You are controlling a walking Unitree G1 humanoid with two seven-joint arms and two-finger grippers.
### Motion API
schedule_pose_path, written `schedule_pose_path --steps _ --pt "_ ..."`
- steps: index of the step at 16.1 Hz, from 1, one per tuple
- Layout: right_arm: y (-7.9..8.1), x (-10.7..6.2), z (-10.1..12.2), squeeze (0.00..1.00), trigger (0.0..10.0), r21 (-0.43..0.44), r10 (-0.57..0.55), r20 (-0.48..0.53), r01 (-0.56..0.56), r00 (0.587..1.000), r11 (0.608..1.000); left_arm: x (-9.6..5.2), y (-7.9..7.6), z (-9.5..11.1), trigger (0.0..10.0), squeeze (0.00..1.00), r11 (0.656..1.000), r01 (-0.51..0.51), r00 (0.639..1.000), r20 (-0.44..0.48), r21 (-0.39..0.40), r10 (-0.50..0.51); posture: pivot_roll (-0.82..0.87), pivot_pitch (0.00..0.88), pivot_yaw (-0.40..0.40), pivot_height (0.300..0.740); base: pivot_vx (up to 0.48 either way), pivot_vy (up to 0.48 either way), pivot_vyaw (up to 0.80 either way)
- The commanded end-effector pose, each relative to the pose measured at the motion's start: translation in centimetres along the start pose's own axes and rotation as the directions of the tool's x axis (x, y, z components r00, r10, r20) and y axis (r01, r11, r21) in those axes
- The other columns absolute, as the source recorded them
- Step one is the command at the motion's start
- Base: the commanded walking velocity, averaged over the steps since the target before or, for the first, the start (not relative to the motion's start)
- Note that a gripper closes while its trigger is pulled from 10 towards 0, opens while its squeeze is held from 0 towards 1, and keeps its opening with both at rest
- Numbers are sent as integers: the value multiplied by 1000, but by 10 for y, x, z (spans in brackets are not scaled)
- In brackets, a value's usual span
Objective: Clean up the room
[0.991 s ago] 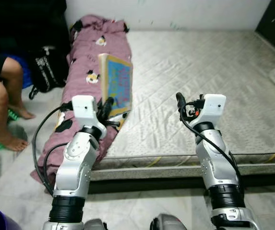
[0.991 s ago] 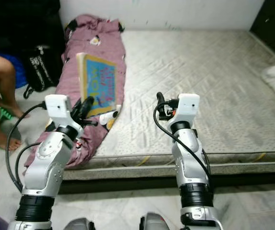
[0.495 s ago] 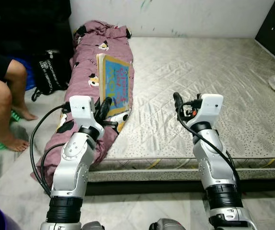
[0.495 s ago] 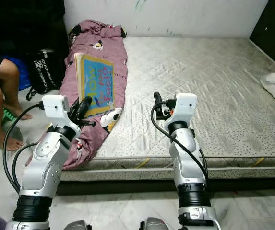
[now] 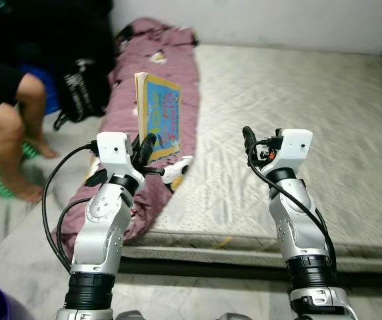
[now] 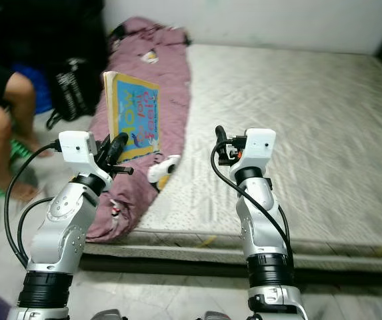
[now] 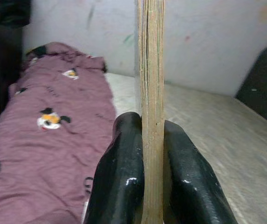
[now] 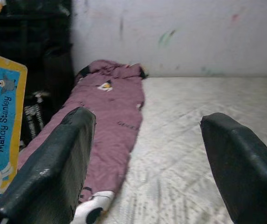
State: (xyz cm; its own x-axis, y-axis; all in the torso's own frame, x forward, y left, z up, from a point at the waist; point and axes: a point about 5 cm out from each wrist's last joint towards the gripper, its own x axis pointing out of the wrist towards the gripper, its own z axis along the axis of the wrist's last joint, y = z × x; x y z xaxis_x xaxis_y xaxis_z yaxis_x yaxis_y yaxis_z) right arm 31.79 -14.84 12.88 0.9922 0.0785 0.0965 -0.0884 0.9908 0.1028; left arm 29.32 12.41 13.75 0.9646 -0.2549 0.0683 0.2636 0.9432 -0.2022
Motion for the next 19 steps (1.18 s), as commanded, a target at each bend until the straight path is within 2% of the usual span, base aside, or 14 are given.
schedule_pose_path --steps 1,6,8,14,16,19 --pt "-2 3 3 0 10000 -8 -1 13 1 1000 1000 2 -3 12 10000 0 1000 25 998 54 10 -25 -44 0 -15 740 349 0 0" --pt "-3 3 3 0 10000 -13 -8 14 8 1000 1000 2 -3 10 10000 0 1000 19 999 39 12 -20 -43 0 -14 740 341 0 0" --pt "-4 4 3 0 10000 -15 -7 14 8 1000 1000 4 -3 8 10000 0 1000 -15 1000 22 14 15 -42 0 -14 740 0 0 0" --pt "-6 5 3 0 10000 -19 -9 12 10 1000 1000 4 -3 7 10000 0 999 -19 1000 21 27 18 -40 0 -16 740 0 0 -83" --pt "-6 5 3 0 10000 -18 -8 14 8 1000 1000 4 -4 7 10000 0 1000 -17 1000 23 26 16 -39 0 -16 740 0 -242 -672" --pt "-6 5 2 0 10000 -20 -6 13 6 1000 1000 5 -4 7 10000 0 1000 -16 1000 23 25 15 -40 0 -17 740 0 -242 0"
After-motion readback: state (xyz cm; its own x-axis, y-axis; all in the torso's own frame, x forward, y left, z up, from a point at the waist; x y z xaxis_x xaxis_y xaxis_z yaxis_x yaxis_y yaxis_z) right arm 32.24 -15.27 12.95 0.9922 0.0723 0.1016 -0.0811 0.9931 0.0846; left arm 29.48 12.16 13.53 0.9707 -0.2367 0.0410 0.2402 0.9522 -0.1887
